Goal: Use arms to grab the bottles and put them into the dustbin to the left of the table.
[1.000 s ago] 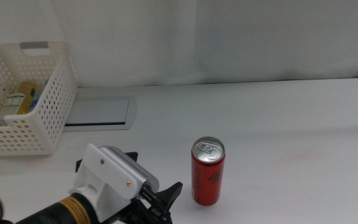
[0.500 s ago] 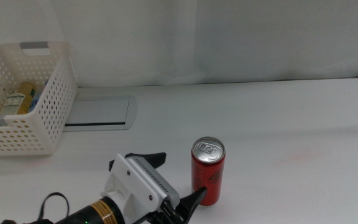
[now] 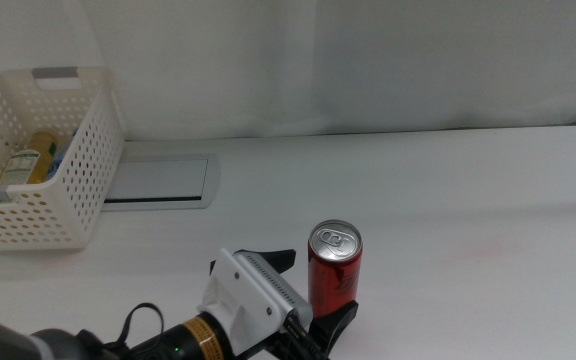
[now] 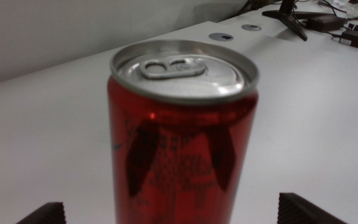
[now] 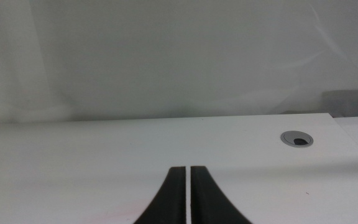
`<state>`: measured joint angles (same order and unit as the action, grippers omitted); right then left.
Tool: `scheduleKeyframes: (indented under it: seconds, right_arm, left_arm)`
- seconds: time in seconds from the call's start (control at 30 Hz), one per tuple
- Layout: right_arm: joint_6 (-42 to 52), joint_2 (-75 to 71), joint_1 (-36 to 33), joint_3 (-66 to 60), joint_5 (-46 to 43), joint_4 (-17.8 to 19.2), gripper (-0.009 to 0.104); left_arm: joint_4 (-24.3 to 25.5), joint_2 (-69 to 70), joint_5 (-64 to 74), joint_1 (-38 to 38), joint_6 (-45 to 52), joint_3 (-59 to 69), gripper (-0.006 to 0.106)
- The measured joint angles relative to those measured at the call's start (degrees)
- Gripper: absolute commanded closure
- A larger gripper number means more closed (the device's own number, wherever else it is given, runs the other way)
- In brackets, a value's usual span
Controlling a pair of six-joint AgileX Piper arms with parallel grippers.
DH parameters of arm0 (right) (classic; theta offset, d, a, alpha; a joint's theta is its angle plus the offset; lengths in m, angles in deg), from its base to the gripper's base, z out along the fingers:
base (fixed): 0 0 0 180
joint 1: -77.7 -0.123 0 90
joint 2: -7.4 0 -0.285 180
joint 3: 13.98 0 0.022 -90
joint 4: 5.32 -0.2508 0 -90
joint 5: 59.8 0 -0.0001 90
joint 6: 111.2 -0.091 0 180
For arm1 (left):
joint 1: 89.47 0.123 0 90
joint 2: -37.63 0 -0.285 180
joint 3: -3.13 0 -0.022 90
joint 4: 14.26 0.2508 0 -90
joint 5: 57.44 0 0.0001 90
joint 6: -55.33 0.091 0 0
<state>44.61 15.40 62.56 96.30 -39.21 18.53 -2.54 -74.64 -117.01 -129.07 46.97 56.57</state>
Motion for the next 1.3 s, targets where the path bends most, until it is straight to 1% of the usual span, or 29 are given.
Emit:
scheduleKeyframes:
  seconds: [0.27, 0.43, 0.5, 0.53, 0.57, 0.6, 0.63, 0.7, 0.73, 0.77, 0.97, 1.07, 1.17, 1.3]
  right_arm:
    - [-0.15, 0.00, 0.00, 0.00, 0.00, 0.00, 0.098]
    - [-0.15, 0.00, 0.00, 0.00, 0.00, 0.00, 0.098]
    - [-0.15, 0.00, 0.00, 0.00, 0.00, 0.00, 0.098]
    - [-0.15, 0.00, 0.00, 0.00, 0.00, 0.00, 0.098]
    - [-0.15, 0.00, 0.00, 0.00, 0.00, 0.00, 0.098]
    - [-0.15, 0.00, 0.00, 0.00, 0.00, 0.00, 0.098]
    - [-0.15, 0.00, 0.00, 0.00, 0.00, 0.00, 0.098]
    - [-0.15, 0.00, 0.00, 0.00, 0.00, 0.00, 0.098]
    - [-0.15, -0.08, 0.00, 0.00, 0.00, 0.00, 0.098]
    - [-0.15, -0.08, 0.00, 0.00, 0.00, 0.00, 0.098]
    - [-0.15, -0.08, 0.00, 0.00, 0.00, -0.12, 0.098]
    - [-0.03, -0.08, 0.00, 0.00, 0.00, -0.12, 0.098]
    - [-0.03, -0.08, 0.00, 0.00, 0.00, -0.12, 0.098]
    - [-0.03, -0.08, 0.00, 0.00, 0.00, -0.12, 0.098]
  left_arm:
    - [0.73, -3.79, 0.61, 0.00, -1.78, -5.96, 0.012]
    - [2.56, -6.32, 2.90, 0.00, -4.34, -9.38, 0.012]
    - [2.69, -6.79, 4.21, 0.00, -5.38, -10.38, 0.017]
    - [2.69, -6.88, 4.77, 0.00, -5.67, -10.65, 0.021]
    - [2.69, -6.81, 5.21, 0.00, -5.79, -10.92, 0.029]
    - [2.69, -6.81, 5.80, 0.00, -5.79, -11.03, 0.038]
    - [2.69, -6.81, 6.09, 0.00, -5.79, -11.27, 0.051]
    - [2.79, -6.81, 6.26, -0.02, -5.95, -11.36, 0.080]
    - [2.79, -6.81, 6.39, -0.02, -5.94, -11.36, 0.097]
    - [2.79, -6.81, 6.37, -0.12, -5.94, -11.36, 0.103]
    - [2.11, -6.81, 6.94, -0.12, -5.98, -11.62, 0.103]
    - [0.82, -5.67, 9.00, -0.12, -6.23, -11.62, 0.103]
    - [0.16, -3.19, 14.16, -0.01, -6.37, -12.01, 0.103]
    - [-0.73, 2.51, 26.19, 0.19, -3.82, -16.10, 0.103]
